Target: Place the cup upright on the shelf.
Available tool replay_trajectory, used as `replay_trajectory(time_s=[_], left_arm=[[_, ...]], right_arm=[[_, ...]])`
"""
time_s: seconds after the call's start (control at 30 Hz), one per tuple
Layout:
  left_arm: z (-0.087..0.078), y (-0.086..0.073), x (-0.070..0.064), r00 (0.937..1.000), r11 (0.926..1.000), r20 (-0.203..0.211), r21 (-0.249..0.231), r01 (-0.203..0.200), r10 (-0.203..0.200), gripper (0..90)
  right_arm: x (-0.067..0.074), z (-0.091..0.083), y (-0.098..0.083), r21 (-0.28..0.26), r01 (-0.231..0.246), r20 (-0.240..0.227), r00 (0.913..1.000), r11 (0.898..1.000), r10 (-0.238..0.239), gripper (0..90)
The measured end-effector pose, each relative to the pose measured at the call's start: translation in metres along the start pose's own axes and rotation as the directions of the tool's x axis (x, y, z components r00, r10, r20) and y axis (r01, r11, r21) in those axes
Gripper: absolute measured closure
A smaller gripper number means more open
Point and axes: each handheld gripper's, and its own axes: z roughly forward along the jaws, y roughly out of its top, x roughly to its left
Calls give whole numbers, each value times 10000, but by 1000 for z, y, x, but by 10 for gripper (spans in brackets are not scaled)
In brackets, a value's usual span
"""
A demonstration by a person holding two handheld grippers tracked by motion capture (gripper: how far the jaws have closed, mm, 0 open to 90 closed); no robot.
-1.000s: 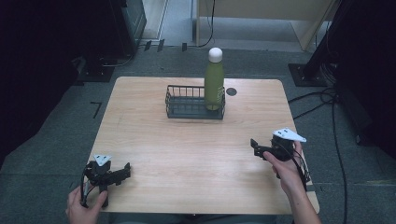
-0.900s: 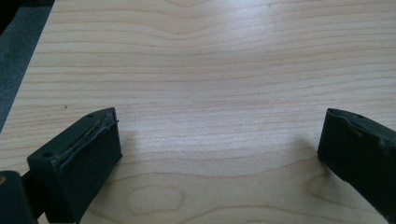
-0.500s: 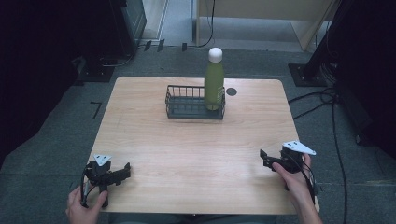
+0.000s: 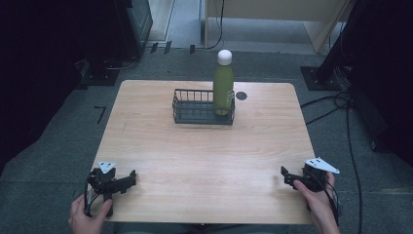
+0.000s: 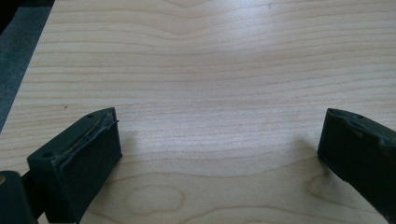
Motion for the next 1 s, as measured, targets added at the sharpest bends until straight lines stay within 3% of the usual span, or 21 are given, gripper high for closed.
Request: replay_trajectory(time_s=[0.23, 0.6, 1.0], left_arm=[[0, 0, 0, 10000, 10000, -2, -1, 0, 0, 0], [0, 0, 0, 10000, 10000, 0, -1, -3, 3, 0], [0, 0, 0, 10000, 10000, 3, -8, -1, 1, 0]], right_arm=[[-12, -7, -15, 176, -110, 344, 9994, 9998, 104, 39], [-12, -7, -25, 679, 130, 976, 9950, 9976, -196, 44], [-11, -8, -26, 822, 175, 801, 9965, 9965, -241, 32]])
